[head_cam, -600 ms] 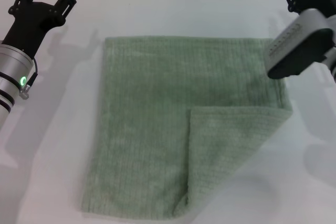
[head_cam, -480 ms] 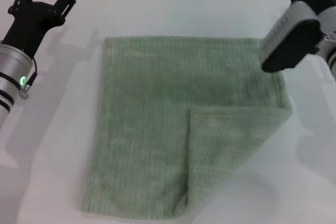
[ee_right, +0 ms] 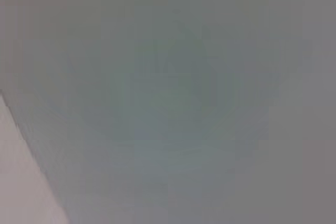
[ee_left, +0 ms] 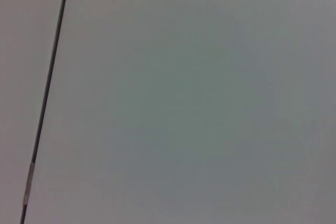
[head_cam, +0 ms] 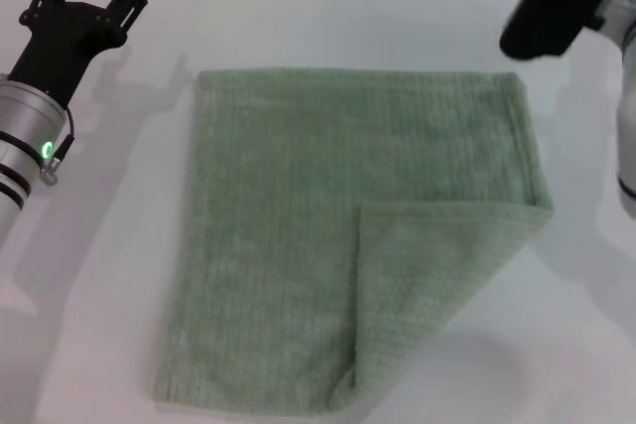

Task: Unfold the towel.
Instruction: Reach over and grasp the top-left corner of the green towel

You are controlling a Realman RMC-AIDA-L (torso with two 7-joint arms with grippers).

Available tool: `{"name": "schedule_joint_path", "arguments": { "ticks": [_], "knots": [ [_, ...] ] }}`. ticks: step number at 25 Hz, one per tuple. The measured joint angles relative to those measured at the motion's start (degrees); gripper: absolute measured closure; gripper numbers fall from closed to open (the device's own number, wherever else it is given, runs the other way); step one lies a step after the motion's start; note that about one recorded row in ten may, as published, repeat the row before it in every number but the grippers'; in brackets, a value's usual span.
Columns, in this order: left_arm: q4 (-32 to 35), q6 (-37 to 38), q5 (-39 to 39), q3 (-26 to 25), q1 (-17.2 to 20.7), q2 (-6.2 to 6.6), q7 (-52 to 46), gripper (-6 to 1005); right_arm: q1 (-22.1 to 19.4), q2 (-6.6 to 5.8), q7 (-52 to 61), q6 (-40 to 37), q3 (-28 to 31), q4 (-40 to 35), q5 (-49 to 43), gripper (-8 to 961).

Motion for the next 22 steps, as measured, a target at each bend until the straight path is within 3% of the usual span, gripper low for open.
{"name": "schedule_joint_path", "arguments": {
  "ticks": [2, 3, 7, 9, 15, 22],
  "knots": [
    [0.00, -0.18, 0.00, 0.05, -0.10, -0.02, 0.00, 174, 4.96, -0.03, -3.14, 5.92, 0.14, 1.70, 13.04, 368],
    [0.00, -0.18, 0.00, 0.05, -0.10, -0.02, 0.00, 174, 4.96, -0.03, -3.14, 5.92, 0.14, 1.70, 13.04, 368],
    [-0.02, -0.22, 0.00, 0.06, -0.13, -0.02, -0.02, 174, 12.16, -0.05, -4.85, 9.64, 1.08, 7.77, 28.72, 368],
    [-0.03, -0.22, 0.00, 0.05, -0.13, -0.02, -0.06, 174, 12.68, -0.11, -4.61, 9.30, 1.74, 7.77, 30.55, 368],
    [0.02, -0.22, 0.05, 0.04, -0.06, -0.01, -0.08, 174, 11.68, -0.24, -2.36, -3.21, 11.13, 4.69, 36.95, 368],
    [0.35, -0.06, 0.00, -0.47, -0.04, 0.16, -0.02, 174, 10.88, -0.29, 6.21, -18.25, 13.44, 5.07, 40.48, 368]
  ]
}}
